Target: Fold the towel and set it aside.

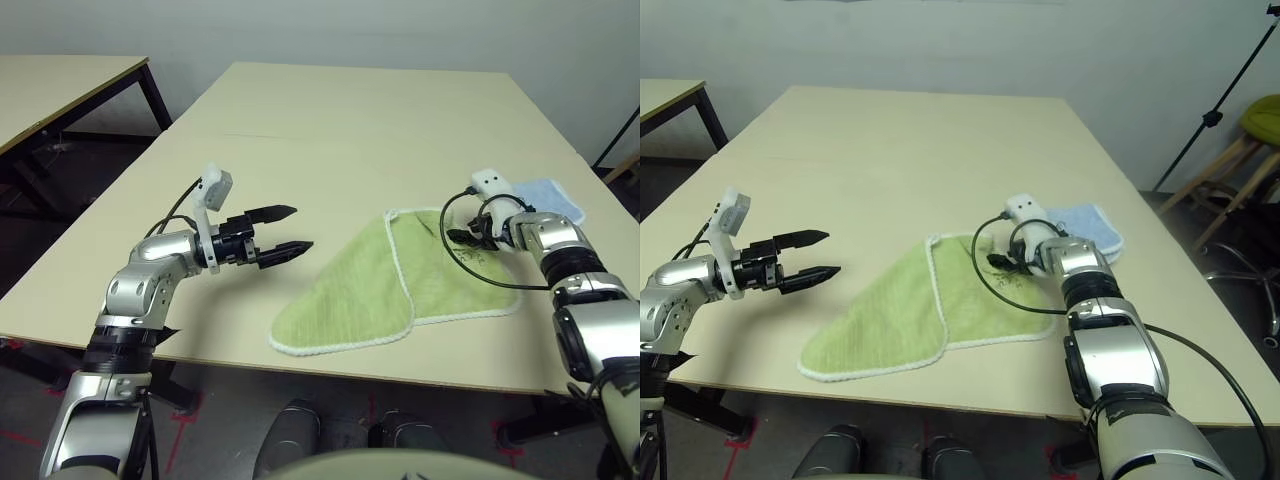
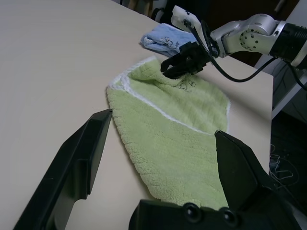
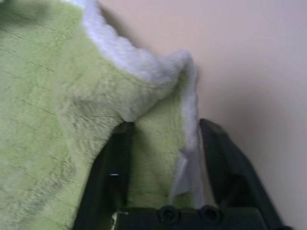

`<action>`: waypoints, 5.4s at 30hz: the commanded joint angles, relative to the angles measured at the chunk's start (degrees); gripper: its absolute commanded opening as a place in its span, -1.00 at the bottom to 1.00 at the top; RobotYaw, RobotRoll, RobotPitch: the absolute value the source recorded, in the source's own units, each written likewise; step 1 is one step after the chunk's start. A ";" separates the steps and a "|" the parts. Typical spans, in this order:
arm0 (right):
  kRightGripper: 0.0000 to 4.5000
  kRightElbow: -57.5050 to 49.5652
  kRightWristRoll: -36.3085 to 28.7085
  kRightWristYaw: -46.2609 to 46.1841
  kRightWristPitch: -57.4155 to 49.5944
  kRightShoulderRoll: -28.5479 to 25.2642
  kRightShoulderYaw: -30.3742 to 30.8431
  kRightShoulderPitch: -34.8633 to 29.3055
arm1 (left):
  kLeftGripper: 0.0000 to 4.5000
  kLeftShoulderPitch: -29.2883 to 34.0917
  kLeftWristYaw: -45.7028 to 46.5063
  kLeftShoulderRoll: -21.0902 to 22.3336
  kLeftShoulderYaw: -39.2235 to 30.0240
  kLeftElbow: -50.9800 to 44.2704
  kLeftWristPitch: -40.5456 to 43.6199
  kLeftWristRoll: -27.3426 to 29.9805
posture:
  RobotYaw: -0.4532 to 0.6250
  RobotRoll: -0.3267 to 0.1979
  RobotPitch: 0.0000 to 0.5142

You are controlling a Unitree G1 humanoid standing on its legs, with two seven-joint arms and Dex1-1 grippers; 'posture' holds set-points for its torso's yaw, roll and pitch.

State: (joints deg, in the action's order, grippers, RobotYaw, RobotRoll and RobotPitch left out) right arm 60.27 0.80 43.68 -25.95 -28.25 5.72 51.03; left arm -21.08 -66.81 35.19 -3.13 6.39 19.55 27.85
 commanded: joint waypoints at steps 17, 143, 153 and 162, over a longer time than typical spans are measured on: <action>-0.98 -15.55 -0.35 4.87 -11.21 -5.74 -1.09 9.45 | 1.00 0.02 -1.30 -0.02 1.03 0.72 -0.54 -1.03 | 0.08 0.25 -0.89; -1.00 -38.16 -3.41 2.43 -20.80 -10.33 -2.61 1.38 | 0.99 -13.26 16.37 -0.58 12.58 4.30 3.80 -27.27 | 0.05 0.25 -0.82; -1.00 -39.26 -3.67 2.09 -21.66 -10.28 -2.63 1.25 | 0.99 -17.57 24.02 -7.51 10.71 17.03 3.70 -27.73 | -0.01 0.25 -0.82; -1.00 -43.02 -4.42 2.04 -23.87 -11.75 -3.30 -1.05 | 0.99 -31.07 30.50 -7.65 4.55 48.65 -3.79 -27.69 | -0.05 0.25 -0.81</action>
State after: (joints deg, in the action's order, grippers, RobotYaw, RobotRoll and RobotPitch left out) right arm 18.56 -2.84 45.85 -49.14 -39.48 2.85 50.35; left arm -50.93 -37.05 27.56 2.14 50.18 17.40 0.59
